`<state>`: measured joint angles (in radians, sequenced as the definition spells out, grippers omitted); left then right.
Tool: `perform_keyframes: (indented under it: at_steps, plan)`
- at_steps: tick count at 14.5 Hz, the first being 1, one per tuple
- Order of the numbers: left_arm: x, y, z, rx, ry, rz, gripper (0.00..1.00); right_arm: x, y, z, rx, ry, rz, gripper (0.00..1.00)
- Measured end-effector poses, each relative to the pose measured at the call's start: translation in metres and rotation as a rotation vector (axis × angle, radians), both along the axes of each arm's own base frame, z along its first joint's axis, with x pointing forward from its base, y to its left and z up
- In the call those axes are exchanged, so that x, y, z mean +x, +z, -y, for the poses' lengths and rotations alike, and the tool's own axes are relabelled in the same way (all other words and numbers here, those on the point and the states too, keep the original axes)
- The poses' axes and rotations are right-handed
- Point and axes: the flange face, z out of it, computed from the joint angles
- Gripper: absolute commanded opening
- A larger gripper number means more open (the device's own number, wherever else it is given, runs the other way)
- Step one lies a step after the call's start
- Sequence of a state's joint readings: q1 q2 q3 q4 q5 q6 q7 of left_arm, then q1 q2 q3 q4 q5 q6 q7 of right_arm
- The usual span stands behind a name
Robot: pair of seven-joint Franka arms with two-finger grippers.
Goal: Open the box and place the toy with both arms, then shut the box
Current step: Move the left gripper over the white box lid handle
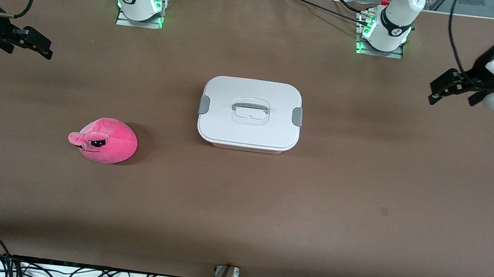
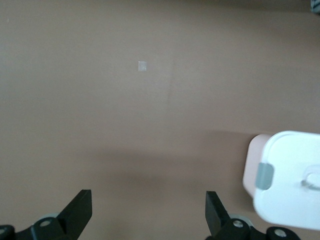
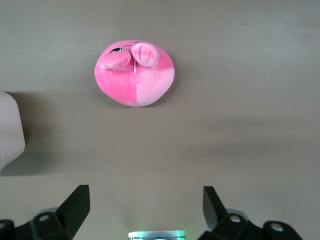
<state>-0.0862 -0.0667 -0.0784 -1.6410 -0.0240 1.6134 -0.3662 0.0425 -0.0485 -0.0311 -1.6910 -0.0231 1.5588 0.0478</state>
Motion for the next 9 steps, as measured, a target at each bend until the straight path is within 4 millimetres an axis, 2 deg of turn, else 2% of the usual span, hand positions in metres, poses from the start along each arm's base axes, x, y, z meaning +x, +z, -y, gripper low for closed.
perform_keyframes:
  at_steps: [3, 5, 9]
  plan:
    - [-0.001, 0.002, 0.052, -0.014, 0.197, 0.003, 1.0, 0.0, 0.0, 0.0, 0.0, 0.0, 0.0, 1.0]
    - [0.006, -0.002, 0.089, -0.033, 0.361, -0.008, 1.0, 0.0, 0.0, 0.0, 0.0, 0.0, 0.0, 1.0]
    - [0.026, -0.042, 0.151, -0.045, 0.664, -0.087, 1.0, 0.0, 0.0, 0.0, 0.0, 0.0, -0.001, 1.0]
